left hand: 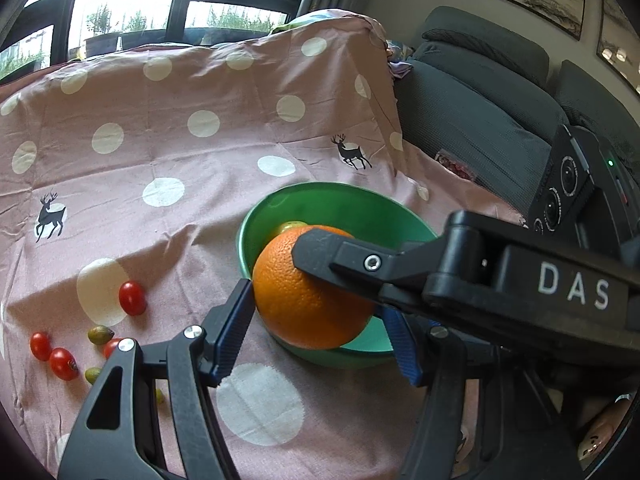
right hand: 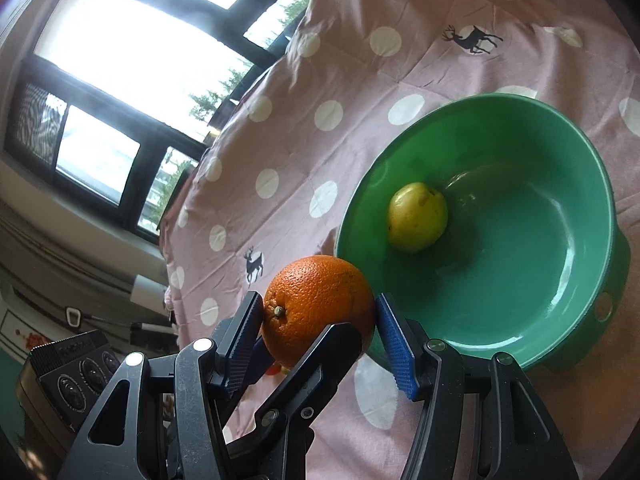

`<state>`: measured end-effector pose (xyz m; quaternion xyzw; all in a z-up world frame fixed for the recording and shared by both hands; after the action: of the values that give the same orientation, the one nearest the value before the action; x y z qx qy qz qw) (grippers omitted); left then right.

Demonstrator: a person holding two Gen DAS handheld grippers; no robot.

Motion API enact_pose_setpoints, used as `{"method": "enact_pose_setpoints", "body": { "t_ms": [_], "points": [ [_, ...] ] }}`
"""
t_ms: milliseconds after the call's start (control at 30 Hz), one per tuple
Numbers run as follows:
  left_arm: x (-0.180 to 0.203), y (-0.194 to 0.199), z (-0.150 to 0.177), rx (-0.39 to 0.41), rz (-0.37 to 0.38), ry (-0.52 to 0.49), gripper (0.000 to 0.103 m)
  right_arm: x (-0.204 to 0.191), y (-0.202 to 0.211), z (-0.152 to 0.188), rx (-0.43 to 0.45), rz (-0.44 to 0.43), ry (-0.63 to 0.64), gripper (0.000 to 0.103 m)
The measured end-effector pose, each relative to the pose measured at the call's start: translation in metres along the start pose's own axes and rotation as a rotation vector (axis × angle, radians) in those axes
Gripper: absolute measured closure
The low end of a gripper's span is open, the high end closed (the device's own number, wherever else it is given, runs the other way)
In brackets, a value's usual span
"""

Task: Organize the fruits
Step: 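Lower the orange into the green bowl and open the right gripper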

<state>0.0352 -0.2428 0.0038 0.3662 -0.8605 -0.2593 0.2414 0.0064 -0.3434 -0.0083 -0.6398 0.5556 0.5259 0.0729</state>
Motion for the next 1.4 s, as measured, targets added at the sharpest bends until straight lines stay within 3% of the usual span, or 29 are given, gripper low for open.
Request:
{"method": "enact_pose_setpoints", "body": {
  "t_ms": [867, 1400],
  "points": [
    [0.037, -0.044, -0.004, -0.081, 0.116, -0.053, 0.041, 0.047, 0.031, -0.016, 0.09, 0.091, -0.128, 0.042],
    [0.047, -0.053, 0.001, -0.1, 0.18, -0.055, 0.041, 0.057, 0.042, -0.018, 0.119, 0.152, -0.15, 0.042]
  ]
}}
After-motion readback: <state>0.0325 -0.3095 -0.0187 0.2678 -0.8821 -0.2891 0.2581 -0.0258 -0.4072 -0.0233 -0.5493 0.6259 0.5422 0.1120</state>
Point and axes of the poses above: each gripper's, at about its wrist camera, not at the fingertips, and y roughly against the way its jaws point, x to its right, z to its underside, the point moved 3 cm from there along -y, roughly the way its jaws point, and after that the axes turned 2 degrees about -z, right-handed, at the moved point
